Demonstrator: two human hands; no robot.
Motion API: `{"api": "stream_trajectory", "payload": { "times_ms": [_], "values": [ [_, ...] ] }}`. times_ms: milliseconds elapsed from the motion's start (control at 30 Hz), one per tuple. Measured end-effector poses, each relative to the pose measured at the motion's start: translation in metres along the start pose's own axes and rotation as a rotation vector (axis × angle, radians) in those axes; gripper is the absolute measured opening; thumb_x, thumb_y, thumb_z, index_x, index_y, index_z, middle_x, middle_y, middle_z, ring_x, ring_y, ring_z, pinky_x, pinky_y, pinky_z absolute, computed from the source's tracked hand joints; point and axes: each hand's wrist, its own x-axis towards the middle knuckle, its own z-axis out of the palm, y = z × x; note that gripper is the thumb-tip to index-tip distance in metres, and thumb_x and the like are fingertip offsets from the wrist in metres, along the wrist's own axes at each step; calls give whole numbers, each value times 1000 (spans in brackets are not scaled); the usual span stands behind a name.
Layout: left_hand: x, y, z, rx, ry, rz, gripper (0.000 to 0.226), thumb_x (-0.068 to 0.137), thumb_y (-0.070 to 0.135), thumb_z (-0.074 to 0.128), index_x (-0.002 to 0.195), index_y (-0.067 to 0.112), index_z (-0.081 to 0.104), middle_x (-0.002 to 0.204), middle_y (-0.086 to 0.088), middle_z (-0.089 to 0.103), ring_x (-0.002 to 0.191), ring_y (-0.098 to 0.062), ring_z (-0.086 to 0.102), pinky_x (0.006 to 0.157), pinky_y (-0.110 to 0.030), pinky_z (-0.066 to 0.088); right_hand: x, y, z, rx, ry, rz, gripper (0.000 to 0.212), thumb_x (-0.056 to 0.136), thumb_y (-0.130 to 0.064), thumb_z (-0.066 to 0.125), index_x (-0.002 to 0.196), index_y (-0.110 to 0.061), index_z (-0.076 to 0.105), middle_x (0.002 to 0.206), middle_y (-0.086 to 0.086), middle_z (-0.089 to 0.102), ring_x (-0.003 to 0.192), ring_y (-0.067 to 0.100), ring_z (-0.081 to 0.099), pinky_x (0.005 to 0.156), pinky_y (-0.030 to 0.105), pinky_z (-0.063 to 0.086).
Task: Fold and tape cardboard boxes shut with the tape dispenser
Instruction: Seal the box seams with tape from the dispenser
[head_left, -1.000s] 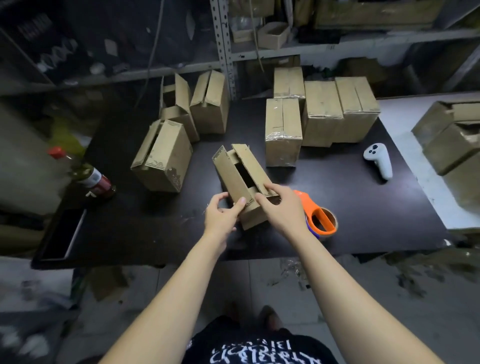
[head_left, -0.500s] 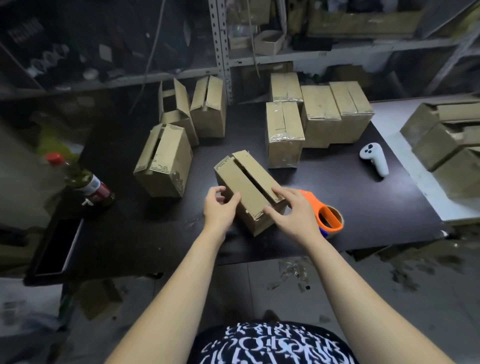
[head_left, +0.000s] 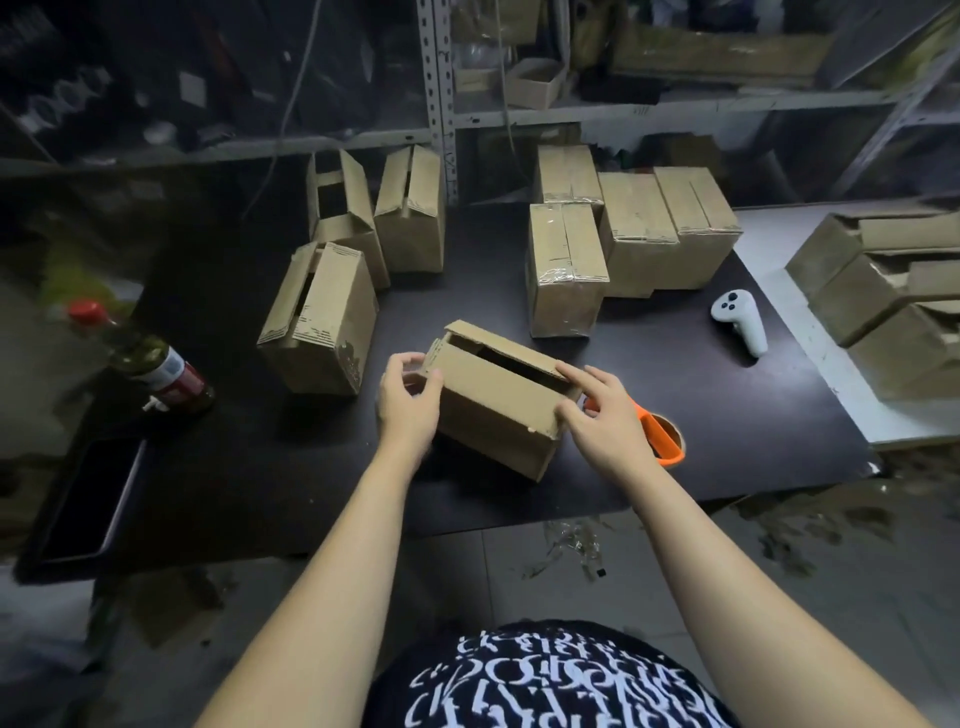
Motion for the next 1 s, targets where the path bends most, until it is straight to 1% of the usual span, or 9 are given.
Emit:
{"api": "stream_trajectory", "payload": {
  "times_ms": [167, 267, 333, 433, 533, 667, 833, 900, 1000],
  "values": [
    [-33, -9, -5, 87, 56, 73, 23, 90, 43, 73, 96, 25, 60, 92, 7, 65, 90, -16, 63, 72, -31, 50, 6, 4, 0, 30, 36, -8, 39, 104, -19, 52, 136, -37, 64, 157, 2, 40, 147, 16, 36, 120, 36, 33],
    [-28, -18, -8, 143, -122, 113, 40, 93, 41, 68, 132, 42, 58, 89, 5, 50, 78, -12, 52, 68, -25, 42, 3, 12, -4, 13, 7, -46, 36, 106, -20, 52, 137, -34, 65, 159, -3, 36, 147, 12, 33, 114, 24, 28],
    [-19, -23, -10, 143, -297, 116, 53, 91, 48, 61, 141, 55, 48, 88, 0, 43, 68, -11, 45, 69, -24, 42, 1, 18, -6, 21, -20, -76, 35, 106, -23, 54, 138, -32, 64, 160, -5, 34, 147, 10, 30, 113, 23, 25],
    [-16, -18, -14, 182, -403, 55, 43, 97, 41, 59, 136, 57, 50, 108, -2, 48, 99, -27, 57, 103, -35, 45, -1, 26, -4, -2, -52, -108, 37, 104, -29, 58, 141, -32, 62, 163, -7, 29, 144, 4, 25, 118, 28, 25],
    [-16, -13, -16, 191, -388, 20, 43, 100, 29, 61, 139, 48, 56, 128, -1, 52, 119, -16, 52, 101, -23, 35, 0, 30, -4, -4, -66, -120, 38, 104, -31, 58, 142, -33, 61, 163, -9, 27, 144, 3, 24, 119, 30, 25],
    [-21, -8, -11, 186, -296, 27, 40, 94, 36, 68, 133, 47, 62, 131, 4, 60, 123, -14, 53, 102, -27, 39, 1, 32, -4, -5, 34, -95, 41, 108, -30, 50, 148, -24, 53, 158, -4, 39, 143, 9, 35, 117, 30, 29],
    [-31, -3, -2, 203, -178, 32, 41, 90, 48, 71, 130, 51, 62, 124, 3, 64, 118, -20, 57, 101, -38, 49, -3, 54, 3, -308, 413, 146, 32, 106, -26, 50, 125, -3, 62, 125, 19, 63, 117, 36, 55, 99, 40, 38],
    [-32, 0, 0, 222, -172, 16, 42, 91, 48, 70, 131, 49, 62, 124, 2, 65, 117, -20, 58, 92, -31, 47, -4, 64, 0, -401, 395, 271, 27, 101, -27, 59, 107, -1, 62, 110, 19, 64, 102, 38, 60, 85, 43, 47],
    [-38, 6, 3, 241, -146, 24, 43, 92, 46, 70, 134, 44, 63, 126, 2, 65, 117, -19, 58, 85, -27, 42, -5, 71, -5, -566, 256, 353, 29, 97, -36, 66, 94, -10, 55, 98, 13, 67, 79, 26, 56, 66, 34, 47]
  ]
}}
